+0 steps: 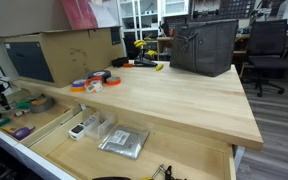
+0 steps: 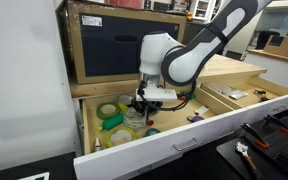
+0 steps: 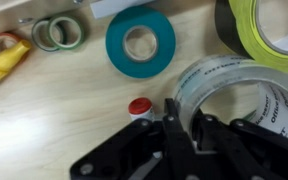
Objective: Remove the clear masking tape from the drawer on the left and put it on the table
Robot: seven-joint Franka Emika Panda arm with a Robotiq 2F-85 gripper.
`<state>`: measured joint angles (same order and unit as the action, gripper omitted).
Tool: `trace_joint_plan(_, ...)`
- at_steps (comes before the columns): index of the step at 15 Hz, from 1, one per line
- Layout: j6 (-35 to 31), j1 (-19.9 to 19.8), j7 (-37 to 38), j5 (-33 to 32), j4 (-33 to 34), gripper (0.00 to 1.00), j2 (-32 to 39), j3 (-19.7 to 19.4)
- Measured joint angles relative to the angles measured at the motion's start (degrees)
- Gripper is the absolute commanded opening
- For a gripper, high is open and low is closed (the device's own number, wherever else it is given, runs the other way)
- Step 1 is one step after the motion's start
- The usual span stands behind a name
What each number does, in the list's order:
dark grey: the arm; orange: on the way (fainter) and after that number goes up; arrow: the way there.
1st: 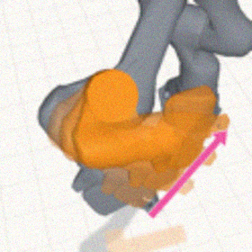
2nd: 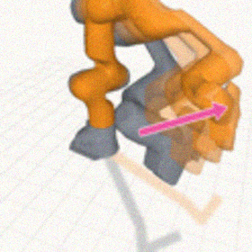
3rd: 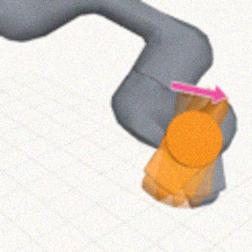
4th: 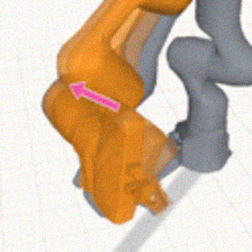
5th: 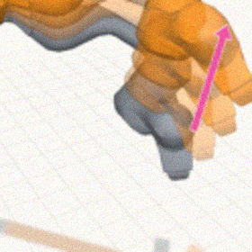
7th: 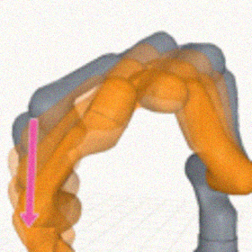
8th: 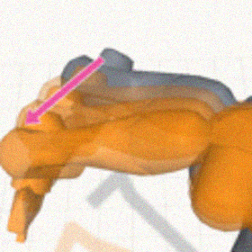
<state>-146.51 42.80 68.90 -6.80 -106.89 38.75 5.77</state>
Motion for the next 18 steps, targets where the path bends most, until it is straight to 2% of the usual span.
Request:
trace_joint_plan(6, 2.8, -3.5, -7.1, 3.3, -13.0, 0.04, -12.9, 4.7)
trace_joint_plan(11, 7.5, -7.8, -10.9, 3.3, -21.8, 0.04, -22.4, 5.1)
trace_joint_plan(18, 9.6, -16.2, -12.3, 3.2, -27.7, 0.04, -30.7, 5.5)
